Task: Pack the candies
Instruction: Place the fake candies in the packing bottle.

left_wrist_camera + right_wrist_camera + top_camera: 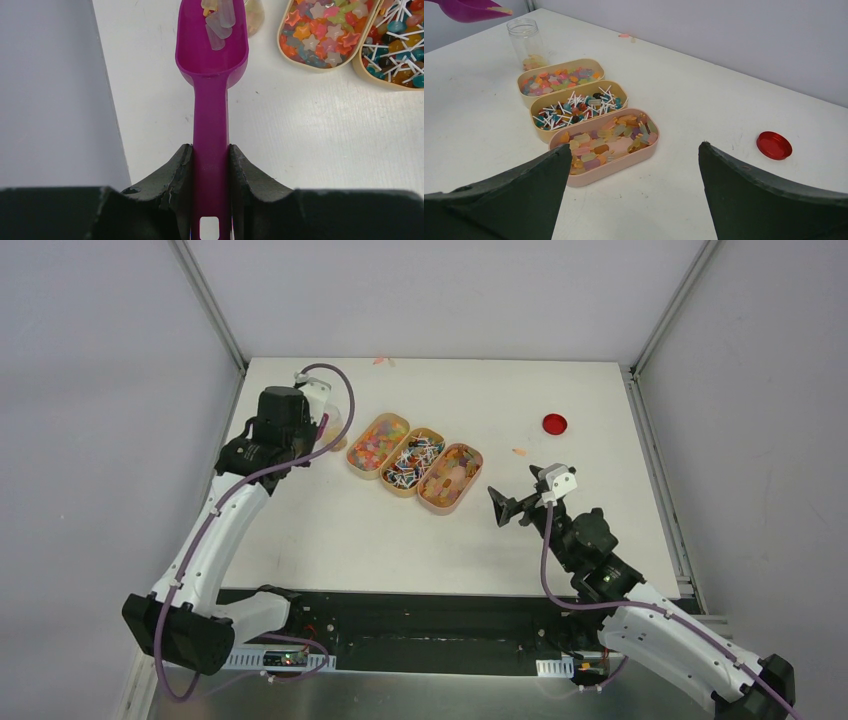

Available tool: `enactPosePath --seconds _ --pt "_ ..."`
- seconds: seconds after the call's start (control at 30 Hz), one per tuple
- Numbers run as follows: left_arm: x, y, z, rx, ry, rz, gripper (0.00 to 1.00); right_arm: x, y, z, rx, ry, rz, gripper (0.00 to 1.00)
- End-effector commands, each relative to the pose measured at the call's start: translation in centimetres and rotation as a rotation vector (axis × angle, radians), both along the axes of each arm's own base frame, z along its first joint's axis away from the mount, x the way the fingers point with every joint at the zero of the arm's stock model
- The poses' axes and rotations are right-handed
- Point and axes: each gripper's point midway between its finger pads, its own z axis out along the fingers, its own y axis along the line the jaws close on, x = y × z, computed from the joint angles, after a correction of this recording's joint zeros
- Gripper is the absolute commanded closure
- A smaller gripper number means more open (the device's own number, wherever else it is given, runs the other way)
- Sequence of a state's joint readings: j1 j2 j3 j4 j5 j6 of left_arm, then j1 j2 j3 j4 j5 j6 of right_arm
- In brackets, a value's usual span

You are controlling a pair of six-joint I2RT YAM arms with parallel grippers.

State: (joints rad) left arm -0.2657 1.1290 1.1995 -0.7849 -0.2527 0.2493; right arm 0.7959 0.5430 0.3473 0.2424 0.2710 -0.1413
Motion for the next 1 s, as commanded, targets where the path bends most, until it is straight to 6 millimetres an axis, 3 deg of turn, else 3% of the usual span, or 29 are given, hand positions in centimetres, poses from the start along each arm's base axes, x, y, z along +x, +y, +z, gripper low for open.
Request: enactPosePath --seconds 0.0,0.97 --pt "0.4 0.1 1.4 -0.019 -0.015 0.016 1.00 0.0 0.1 1.1 0.026 -0.037 0.007 0.00" --pt "2.1 0.0 2.7 0.020 0.091 0.034 1.00 0.0 0.1 0.8 0.018 -0.032 0.010 0.00"
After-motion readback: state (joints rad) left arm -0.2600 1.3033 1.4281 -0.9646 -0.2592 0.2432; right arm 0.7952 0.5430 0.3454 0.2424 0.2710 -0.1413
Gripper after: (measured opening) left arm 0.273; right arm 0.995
